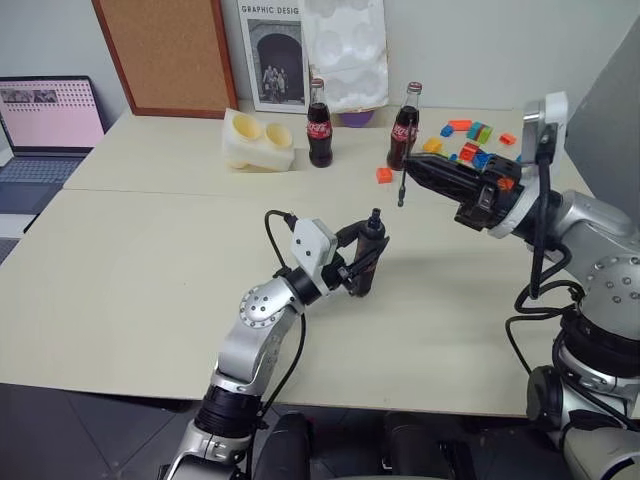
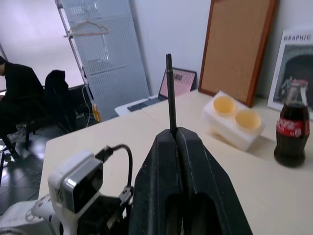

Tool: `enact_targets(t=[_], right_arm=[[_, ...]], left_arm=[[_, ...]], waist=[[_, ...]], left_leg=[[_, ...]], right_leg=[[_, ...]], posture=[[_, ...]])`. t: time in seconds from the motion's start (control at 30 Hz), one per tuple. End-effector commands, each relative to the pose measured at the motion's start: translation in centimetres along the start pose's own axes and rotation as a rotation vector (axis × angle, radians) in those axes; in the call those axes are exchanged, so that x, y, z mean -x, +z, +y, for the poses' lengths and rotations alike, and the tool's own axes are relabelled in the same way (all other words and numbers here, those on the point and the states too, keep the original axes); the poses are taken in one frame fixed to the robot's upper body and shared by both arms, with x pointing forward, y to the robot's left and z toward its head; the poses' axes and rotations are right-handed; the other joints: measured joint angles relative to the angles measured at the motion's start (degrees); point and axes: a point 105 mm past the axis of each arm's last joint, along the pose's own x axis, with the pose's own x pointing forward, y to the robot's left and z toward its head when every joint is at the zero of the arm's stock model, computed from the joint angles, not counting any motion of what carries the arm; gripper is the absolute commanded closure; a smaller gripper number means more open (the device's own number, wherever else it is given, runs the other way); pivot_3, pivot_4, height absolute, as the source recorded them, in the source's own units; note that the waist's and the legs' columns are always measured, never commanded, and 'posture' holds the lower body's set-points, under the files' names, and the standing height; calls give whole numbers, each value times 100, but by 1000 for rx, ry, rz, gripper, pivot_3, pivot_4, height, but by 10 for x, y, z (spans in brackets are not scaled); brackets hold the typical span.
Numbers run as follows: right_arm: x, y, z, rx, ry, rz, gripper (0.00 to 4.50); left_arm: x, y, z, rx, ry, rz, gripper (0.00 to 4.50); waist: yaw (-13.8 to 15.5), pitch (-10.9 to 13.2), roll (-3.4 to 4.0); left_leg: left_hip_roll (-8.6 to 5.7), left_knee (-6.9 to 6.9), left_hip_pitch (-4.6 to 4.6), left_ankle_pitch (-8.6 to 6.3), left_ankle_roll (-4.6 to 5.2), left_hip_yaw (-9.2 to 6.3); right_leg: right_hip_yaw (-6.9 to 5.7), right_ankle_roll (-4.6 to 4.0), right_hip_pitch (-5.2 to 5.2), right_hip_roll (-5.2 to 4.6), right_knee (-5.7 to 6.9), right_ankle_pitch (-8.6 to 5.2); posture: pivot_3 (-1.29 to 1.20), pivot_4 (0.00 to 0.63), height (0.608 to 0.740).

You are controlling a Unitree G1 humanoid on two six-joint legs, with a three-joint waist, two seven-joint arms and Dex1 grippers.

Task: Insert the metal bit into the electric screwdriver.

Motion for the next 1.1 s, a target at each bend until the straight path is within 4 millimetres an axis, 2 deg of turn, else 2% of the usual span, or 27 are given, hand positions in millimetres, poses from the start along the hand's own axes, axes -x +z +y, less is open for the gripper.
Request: enact_targets(t=[0.03, 0.37, 0.57, 1.1], right_arm=[[-5, 9, 10, 46, 67, -67, 4500], [-14, -9, 5, 16, 91, -110, 4500], [-12, -15, 2, 9, 88, -111, 4500], [-11, -26, 9, -12, 116, -85, 4500]], left_arm=[[0, 11, -6, -22, -22, -50, 2841], [3, 7, -8, -43, -37, -42, 2841], [3, 8, -7, -47, -34, -41, 2841], [1, 9, -5, -52, -27, -45, 2841]], waist=[[-2, 0, 0], [-46, -1, 1], [-55, -1, 1], [-79, -1, 1]], left_leg=[[0, 0, 1, 0, 0, 0], [0, 0, 4, 0, 0, 1], [0, -1, 5, 0, 0, 0], [0, -2, 4, 0, 0, 0]], right_leg=[[0, 0, 0, 0, 0, 0], [2, 0, 3, 0, -1, 0], [1, 0, 3, 0, -1, 0], [1, 0, 3, 0, -3, -1]], posture=[[0, 150, 740], [0, 150, 740], [0, 150, 740], [0, 150, 740]])
